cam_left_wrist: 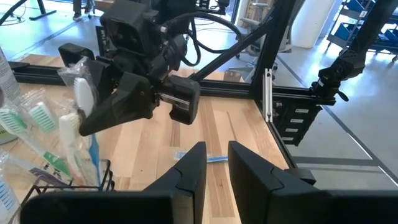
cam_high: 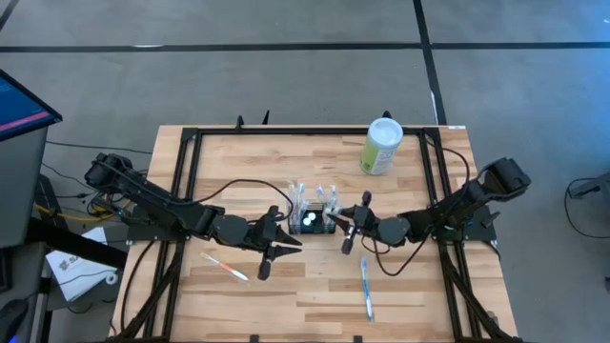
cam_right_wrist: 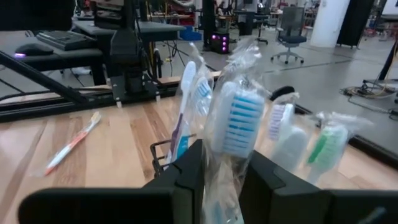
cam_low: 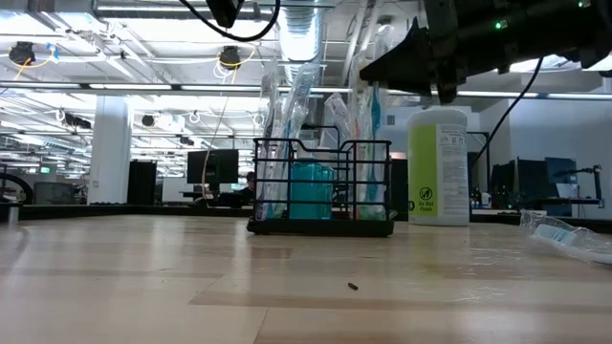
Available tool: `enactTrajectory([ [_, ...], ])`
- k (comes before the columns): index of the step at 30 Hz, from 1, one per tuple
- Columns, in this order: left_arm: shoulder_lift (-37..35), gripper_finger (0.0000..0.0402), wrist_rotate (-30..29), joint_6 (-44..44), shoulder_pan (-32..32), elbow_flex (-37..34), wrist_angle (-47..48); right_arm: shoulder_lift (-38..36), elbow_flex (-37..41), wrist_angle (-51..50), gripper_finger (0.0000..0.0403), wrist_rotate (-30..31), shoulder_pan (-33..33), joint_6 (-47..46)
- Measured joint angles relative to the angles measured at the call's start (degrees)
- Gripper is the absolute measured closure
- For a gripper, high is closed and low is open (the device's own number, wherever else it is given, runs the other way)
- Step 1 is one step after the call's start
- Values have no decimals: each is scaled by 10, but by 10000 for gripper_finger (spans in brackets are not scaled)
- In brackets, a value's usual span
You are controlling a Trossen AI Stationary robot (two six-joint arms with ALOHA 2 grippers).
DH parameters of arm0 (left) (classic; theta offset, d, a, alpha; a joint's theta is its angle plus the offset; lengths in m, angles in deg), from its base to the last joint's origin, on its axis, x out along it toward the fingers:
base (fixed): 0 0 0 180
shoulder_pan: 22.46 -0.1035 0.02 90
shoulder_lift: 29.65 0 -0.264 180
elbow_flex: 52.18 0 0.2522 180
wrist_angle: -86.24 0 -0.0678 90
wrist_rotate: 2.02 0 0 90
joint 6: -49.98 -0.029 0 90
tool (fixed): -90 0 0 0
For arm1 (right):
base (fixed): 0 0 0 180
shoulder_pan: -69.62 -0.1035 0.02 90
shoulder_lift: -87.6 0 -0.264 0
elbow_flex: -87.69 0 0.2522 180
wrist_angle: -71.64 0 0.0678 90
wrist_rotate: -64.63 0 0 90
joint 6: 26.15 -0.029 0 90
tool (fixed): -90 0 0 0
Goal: Pick & Place toothbrushing station
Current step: Put the left blue toothbrush into the right compartment of the organizer
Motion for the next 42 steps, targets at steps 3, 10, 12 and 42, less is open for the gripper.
enactTrajectory([
  [3,0,340,0,0,0,0,0,-7,0,-2,335,0,0,13],
  [10,0,340,0,0,0,0,0,-10,0,-28,342,0,0,-13],
  [12,0,340,0,0,0,0,0,-10,0,-29,351,0,0,-13],
  [42,0,340,0,-4,-1,0,0,-40,-3,-73,234,45,-30,-11],
])
